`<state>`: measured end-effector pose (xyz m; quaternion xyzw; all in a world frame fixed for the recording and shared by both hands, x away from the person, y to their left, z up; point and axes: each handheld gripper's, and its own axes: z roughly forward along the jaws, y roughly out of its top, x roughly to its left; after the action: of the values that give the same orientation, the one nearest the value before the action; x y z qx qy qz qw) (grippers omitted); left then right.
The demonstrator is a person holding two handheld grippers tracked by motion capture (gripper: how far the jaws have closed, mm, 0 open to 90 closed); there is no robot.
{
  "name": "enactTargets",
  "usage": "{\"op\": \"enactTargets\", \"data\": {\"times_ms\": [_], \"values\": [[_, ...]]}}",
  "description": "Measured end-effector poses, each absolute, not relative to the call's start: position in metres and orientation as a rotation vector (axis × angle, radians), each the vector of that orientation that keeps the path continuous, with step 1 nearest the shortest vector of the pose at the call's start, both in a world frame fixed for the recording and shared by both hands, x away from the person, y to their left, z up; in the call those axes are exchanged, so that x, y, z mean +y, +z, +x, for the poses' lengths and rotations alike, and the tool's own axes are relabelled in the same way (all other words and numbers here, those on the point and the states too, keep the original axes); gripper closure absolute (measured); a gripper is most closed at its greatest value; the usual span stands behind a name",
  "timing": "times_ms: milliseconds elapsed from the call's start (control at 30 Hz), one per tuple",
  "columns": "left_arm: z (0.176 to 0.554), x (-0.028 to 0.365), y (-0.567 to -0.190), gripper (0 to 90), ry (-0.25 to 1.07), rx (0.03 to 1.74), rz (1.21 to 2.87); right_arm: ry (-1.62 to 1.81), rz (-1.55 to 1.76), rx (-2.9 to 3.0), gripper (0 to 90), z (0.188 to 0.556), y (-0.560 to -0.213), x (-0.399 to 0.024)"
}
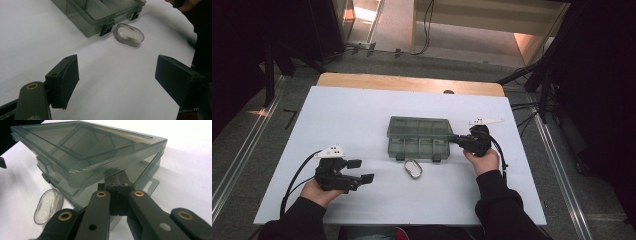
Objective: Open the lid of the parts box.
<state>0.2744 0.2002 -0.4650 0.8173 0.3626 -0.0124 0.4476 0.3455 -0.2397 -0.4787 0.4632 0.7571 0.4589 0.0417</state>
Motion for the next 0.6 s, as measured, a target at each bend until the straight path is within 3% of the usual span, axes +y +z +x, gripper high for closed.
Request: {"op": "enactTargets", "data": {"times_ms": [600], "values": [[0.2784,0.1961,-0.4617,19.5,0.002,0.909,1.998,1.436,1.419,2.3,87.4,0.3526,-0.4728,-0.2406]]}}
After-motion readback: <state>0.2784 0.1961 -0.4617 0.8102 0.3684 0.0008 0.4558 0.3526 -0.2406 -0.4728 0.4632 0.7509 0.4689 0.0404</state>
